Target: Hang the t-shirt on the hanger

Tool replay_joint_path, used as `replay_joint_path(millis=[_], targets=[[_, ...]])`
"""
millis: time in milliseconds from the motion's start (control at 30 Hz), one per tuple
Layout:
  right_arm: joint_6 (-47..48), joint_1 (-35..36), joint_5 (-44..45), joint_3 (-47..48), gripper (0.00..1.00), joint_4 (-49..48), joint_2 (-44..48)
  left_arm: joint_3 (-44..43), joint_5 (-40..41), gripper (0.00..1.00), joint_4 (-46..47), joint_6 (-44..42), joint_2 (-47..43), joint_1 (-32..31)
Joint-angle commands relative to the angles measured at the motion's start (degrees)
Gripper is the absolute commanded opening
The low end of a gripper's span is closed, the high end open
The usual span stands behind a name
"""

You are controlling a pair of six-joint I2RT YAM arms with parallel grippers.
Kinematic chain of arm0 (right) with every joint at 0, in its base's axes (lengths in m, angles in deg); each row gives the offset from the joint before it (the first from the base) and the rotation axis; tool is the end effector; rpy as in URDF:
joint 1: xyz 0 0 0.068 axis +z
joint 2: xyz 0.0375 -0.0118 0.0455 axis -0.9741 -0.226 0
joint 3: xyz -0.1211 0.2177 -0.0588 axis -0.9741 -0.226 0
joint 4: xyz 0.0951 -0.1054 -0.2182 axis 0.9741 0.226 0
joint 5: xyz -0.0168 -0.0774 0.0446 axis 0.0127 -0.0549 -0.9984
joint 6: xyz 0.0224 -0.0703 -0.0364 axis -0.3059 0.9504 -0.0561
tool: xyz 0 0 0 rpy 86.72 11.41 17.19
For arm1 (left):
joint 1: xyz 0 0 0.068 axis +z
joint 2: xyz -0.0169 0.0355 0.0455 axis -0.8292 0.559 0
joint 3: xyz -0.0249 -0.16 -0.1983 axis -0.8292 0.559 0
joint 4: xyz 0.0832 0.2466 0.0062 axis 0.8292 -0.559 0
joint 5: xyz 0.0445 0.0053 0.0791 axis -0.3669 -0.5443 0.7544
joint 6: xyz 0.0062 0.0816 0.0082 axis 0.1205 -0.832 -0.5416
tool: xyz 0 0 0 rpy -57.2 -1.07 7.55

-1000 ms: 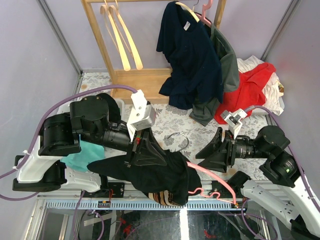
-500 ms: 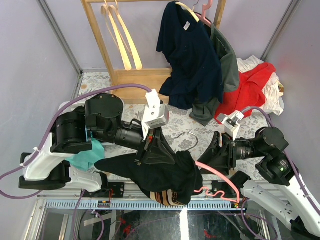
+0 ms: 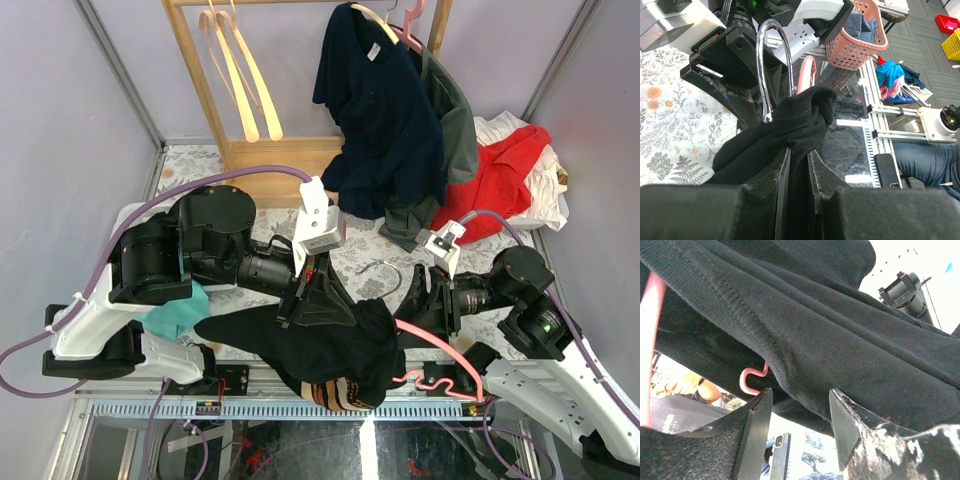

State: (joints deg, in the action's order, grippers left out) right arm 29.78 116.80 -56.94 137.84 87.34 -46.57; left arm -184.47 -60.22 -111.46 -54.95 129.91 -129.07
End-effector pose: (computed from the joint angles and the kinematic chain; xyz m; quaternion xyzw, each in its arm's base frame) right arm 0.0633 0.1351 0.3894 -0.3378 0.5970 0.6930 0.2218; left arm 0.0389 -0.2344 0.5233 0.5208 0.5932 -0.5233 0.3209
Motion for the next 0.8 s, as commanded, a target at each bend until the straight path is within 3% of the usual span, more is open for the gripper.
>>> replay_joint_path(millis=[0,467,567,767], targets=[[-0.2,0.2,-3.1,-0.3,0.57,-2.5,-1.2,-1.6,-1.8,0.0,6.0,-0.3,-0.4,0.5],[5.8,0.2,-0.3,0.8,0.6,1.5,-5.3,0.4,-1.9,0.0,7.9,-0.5,0.7,2.8],[8.4,0.2,2.0,1.4,0.53,4.2,-6.3,0.7,-1.4,0.0,8.2,-0.3,0.8,3.6],[13.7,0.2,8.5,2.5,0.21,11.4,-6.7,1.5,-1.4,0.0,8.4,-0.3,0.6,5.4]])
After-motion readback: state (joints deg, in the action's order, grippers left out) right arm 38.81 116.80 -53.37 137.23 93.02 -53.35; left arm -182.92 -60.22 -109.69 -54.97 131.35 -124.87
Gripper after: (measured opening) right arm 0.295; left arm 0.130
